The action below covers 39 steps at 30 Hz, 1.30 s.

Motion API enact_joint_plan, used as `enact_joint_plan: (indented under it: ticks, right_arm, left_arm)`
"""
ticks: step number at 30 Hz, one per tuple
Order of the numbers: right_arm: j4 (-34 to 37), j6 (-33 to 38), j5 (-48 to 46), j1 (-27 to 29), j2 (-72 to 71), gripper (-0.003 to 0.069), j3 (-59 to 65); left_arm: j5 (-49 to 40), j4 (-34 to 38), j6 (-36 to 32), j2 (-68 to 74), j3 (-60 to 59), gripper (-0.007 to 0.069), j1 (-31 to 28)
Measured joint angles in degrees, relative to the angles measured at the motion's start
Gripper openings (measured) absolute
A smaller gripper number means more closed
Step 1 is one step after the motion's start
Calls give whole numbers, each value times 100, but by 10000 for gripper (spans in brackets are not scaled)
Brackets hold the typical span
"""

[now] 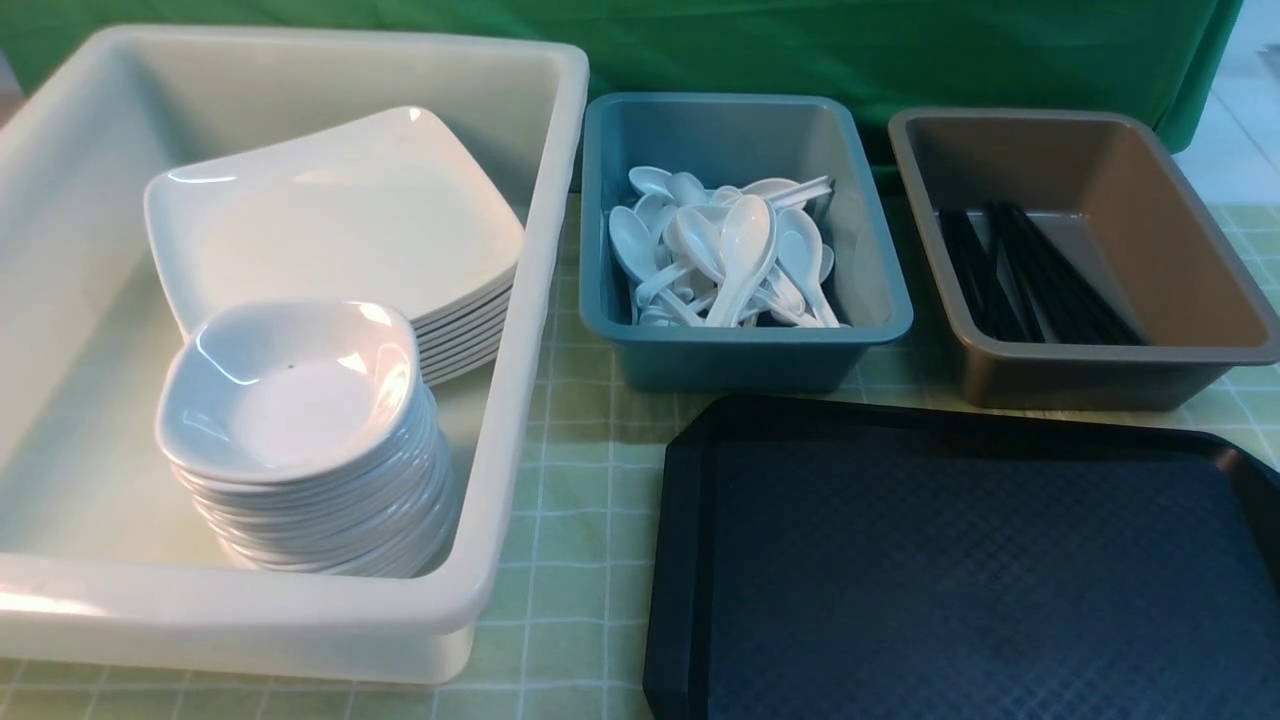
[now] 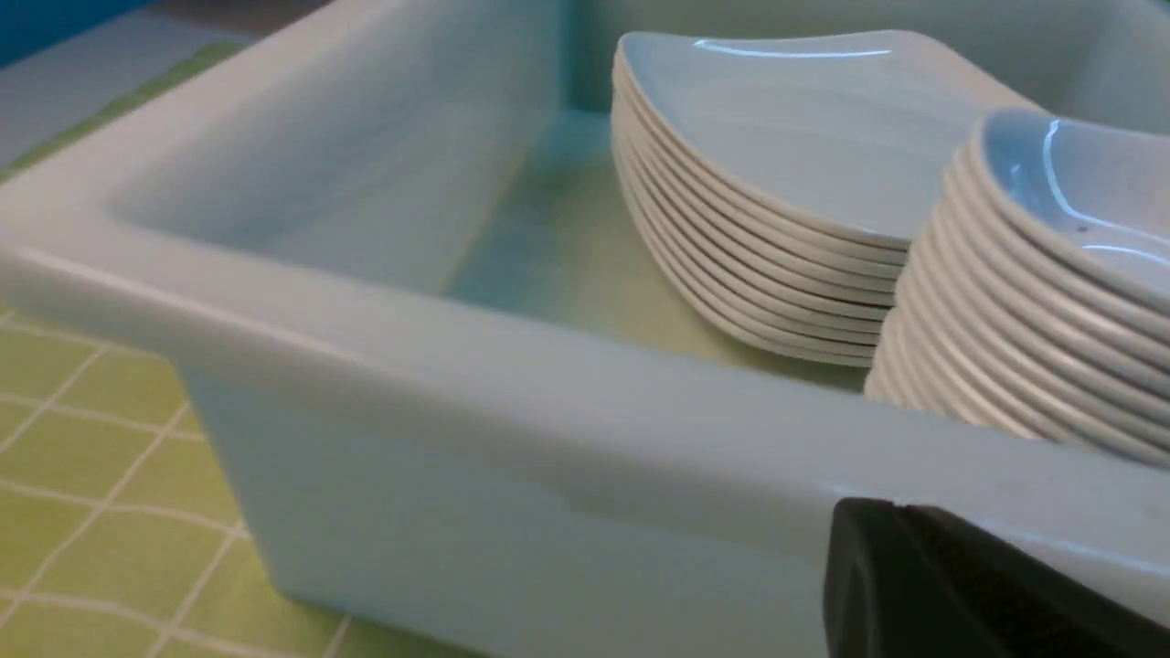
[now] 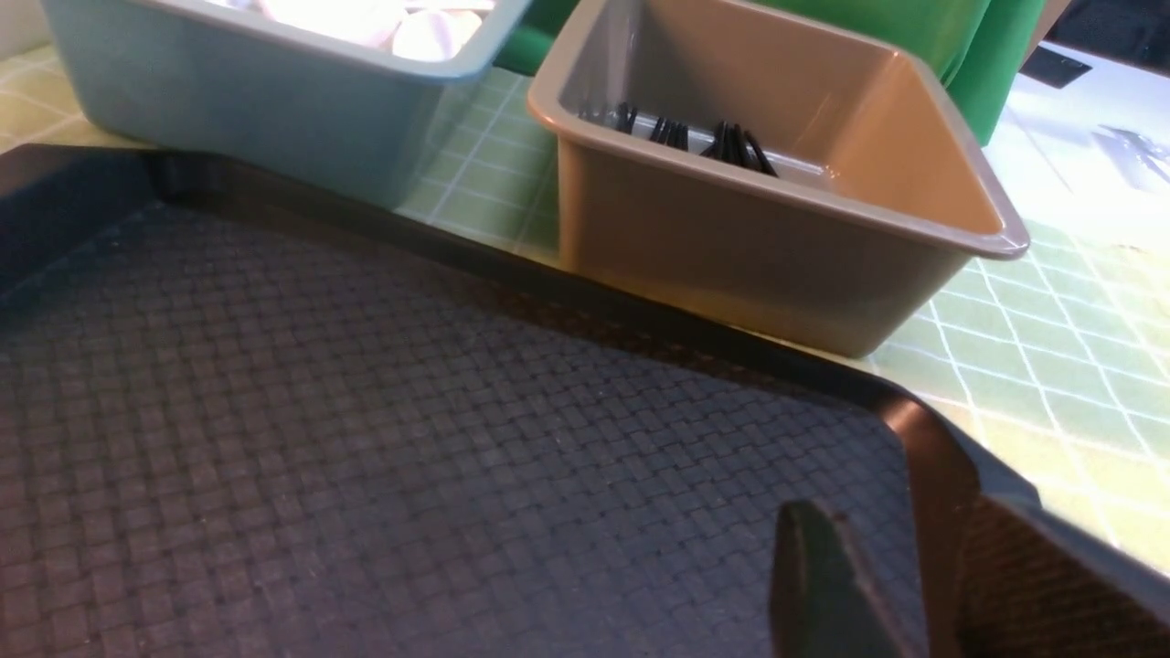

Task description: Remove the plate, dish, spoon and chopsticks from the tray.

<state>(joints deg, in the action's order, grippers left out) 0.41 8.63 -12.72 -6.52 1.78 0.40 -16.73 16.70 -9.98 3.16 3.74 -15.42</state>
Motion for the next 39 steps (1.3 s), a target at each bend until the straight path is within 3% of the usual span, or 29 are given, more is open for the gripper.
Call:
enact_joint_plan:
  ticks: [2,6,18,39]
  right_arm:
    - [0,0,0,0,0,227,0]
    - [0,0,0,0,0,236,0]
    - [18,0,0,0,0,239,0]
    - [18,-1,0,0,0,241,0]
  left_arm:
    - [17,-450,498,-209,-204,-12,0]
    - [32,-812,834,-301,-392,-12,143]
    - [125,-979,854,-307,-411,-12,1333]
    - [143,-979,848,-307,-411,-12,1365]
